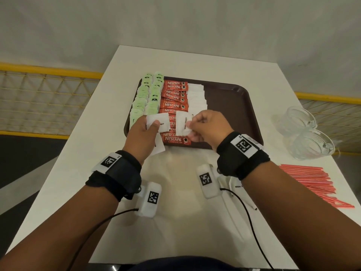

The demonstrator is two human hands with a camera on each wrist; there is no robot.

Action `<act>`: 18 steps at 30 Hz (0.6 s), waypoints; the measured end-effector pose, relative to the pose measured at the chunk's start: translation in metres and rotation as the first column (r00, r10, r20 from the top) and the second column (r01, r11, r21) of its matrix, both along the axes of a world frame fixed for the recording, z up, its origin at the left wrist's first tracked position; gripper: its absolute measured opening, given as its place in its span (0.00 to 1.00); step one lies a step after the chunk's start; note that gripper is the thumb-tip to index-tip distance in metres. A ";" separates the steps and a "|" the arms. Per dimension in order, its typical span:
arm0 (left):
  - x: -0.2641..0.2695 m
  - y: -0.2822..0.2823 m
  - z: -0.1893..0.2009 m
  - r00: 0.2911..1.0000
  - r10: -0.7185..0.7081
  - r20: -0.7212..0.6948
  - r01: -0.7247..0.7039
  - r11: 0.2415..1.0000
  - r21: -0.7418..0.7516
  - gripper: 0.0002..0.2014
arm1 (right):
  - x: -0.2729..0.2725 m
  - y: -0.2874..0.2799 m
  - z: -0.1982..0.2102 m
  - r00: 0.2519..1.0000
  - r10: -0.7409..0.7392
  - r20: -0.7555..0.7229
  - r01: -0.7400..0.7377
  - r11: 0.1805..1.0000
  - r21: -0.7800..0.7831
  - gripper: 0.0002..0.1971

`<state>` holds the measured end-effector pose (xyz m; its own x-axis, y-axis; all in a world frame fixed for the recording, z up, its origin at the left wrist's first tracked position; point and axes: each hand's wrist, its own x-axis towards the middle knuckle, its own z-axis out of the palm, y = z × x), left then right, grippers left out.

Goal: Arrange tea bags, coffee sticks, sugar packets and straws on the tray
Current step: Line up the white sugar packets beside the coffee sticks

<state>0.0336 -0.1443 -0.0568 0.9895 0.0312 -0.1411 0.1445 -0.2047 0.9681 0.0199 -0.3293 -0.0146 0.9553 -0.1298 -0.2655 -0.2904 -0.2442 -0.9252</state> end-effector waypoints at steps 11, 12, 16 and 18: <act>-0.006 -0.023 -0.001 0.969 -0.211 0.125 0.205 0.977 0.059 0.17 | -0.018 0.006 -0.017 0.983 -0.152 -0.103 0.182 0.875 0.448 0.09; -0.004 -0.023 -0.001 0.969 -0.208 0.135 0.196 0.976 0.098 0.17 | -0.017 0.005 -0.016 0.984 -0.145 -0.106 0.176 0.900 0.398 0.12; -0.001 -0.019 0.004 0.957 -0.256 0.139 0.219 0.947 0.236 0.17 | -0.012 -0.010 -0.013 0.998 0.011 0.059 -0.002 0.987 -0.159 0.17; -0.001 -0.018 0.005 0.950 -0.279 0.138 0.235 0.934 0.269 0.17 | -0.012 -0.016 -0.011 0.990 0.103 0.092 -0.072 0.955 -0.286 0.09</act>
<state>0.0323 -0.1621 -0.0516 0.9764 -0.2156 0.0107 -0.1085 -0.4475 0.8877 0.0079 -0.3450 -0.0260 0.9867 -0.0996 -0.1285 -0.1617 -0.5194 -0.8391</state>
